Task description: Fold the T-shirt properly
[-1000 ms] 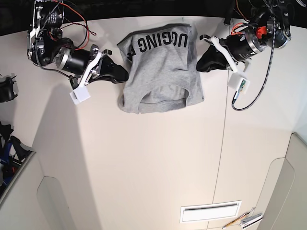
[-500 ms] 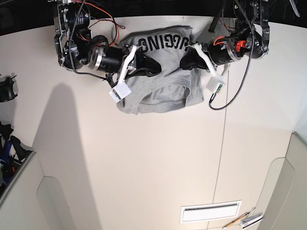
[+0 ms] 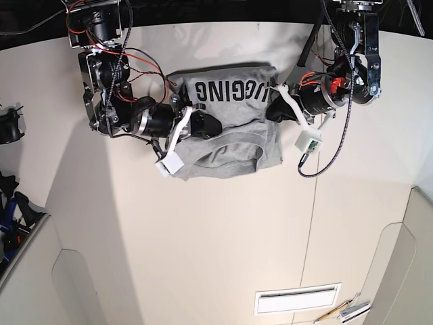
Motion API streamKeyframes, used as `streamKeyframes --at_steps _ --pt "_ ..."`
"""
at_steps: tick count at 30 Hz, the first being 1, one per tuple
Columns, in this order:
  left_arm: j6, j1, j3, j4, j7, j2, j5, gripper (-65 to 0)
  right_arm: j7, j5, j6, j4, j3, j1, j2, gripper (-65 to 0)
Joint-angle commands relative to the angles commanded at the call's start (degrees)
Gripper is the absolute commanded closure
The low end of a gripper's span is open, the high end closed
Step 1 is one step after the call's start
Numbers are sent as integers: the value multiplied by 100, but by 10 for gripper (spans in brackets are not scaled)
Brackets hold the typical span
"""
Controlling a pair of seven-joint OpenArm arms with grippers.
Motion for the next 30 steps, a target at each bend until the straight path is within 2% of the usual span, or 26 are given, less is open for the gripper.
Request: streamKeyframes --at_steps 4,8,13,20,24,30 --pt "0 7 -20 103 -160 -7 11 0 -164 271 2 94 7 122 7 0" --pt "-2 243 -275 863 59 -35 9 0 -719 483 2 704 15 -61 195 0" --pt "-30 898 -793 1469 85 -105 -125 0 -734 608 -4 1639 15 -632 772 0" --pt "-30 2144 -1342 1878 426 -695 -214 0 -901 1045 -15 2586 15 -1665 1790 0" --pt "-30 3008 -1746 1878 680 -960 -599 0 -946 1207 -13 2883 15 -2253 2304 0" --pt "-30 4247 -1832 1878 678 -1005 -586 0 -944 1246 28 2885 9 -2951 2756 0"
